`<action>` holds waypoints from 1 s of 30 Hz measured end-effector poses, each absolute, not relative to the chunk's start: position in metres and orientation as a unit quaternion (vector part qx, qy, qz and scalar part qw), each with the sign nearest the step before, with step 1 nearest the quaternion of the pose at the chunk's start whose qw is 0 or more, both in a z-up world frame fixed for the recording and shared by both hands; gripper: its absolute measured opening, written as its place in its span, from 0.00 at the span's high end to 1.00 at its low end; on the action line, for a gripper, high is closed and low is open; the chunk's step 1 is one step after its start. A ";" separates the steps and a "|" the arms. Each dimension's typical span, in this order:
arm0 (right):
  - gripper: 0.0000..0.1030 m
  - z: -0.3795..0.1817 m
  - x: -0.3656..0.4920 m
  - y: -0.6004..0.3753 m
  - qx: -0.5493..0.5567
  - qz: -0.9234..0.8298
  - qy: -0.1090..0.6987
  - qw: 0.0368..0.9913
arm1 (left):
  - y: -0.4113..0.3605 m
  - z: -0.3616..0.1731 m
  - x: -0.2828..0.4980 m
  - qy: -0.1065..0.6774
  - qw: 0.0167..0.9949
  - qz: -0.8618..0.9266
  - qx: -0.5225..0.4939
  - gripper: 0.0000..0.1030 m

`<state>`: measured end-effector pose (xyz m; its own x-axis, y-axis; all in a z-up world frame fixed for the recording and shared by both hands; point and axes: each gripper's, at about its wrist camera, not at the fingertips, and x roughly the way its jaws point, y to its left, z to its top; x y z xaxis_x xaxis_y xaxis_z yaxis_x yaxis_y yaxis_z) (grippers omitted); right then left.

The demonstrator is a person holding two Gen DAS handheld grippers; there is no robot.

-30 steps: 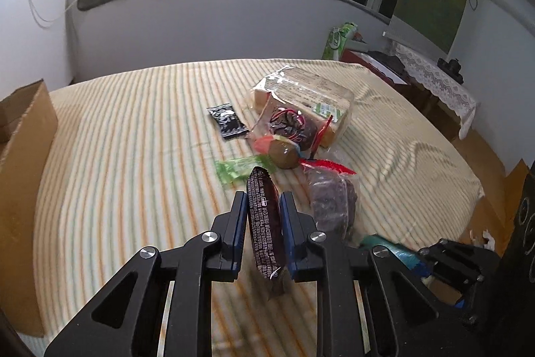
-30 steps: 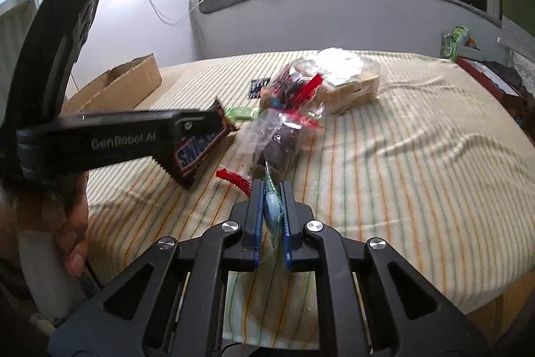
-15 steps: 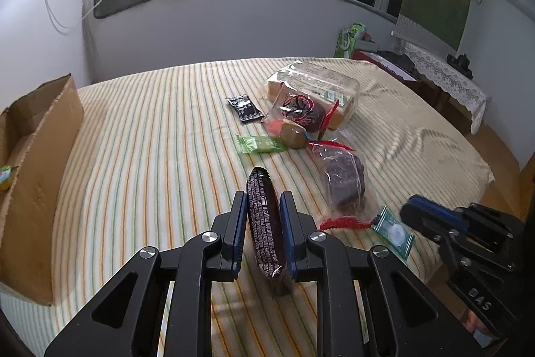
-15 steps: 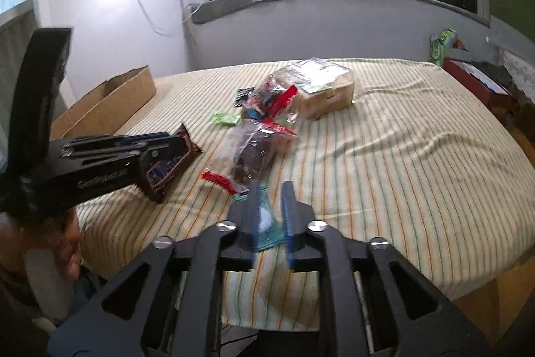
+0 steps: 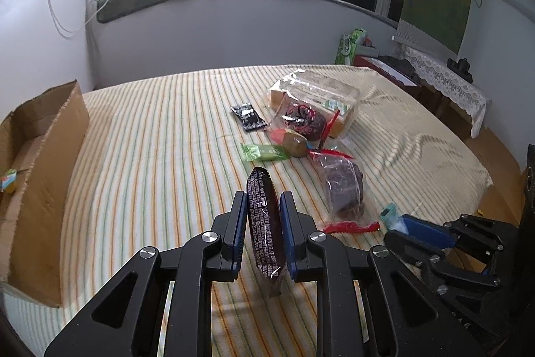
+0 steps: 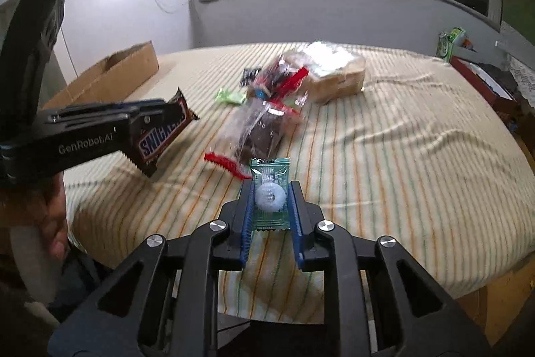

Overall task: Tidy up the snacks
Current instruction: 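Lift and carry the chocolate bar with the left tool while the right tool carries the packet to the box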

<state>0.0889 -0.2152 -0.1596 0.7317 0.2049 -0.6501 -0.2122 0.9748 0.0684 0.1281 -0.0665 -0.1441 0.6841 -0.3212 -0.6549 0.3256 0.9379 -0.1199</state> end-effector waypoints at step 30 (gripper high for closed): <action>0.80 -0.002 0.081 -0.219 -0.005 0.054 0.182 0.982 | -0.050 -0.002 0.083 0.185 0.966 -0.179 0.007 0.82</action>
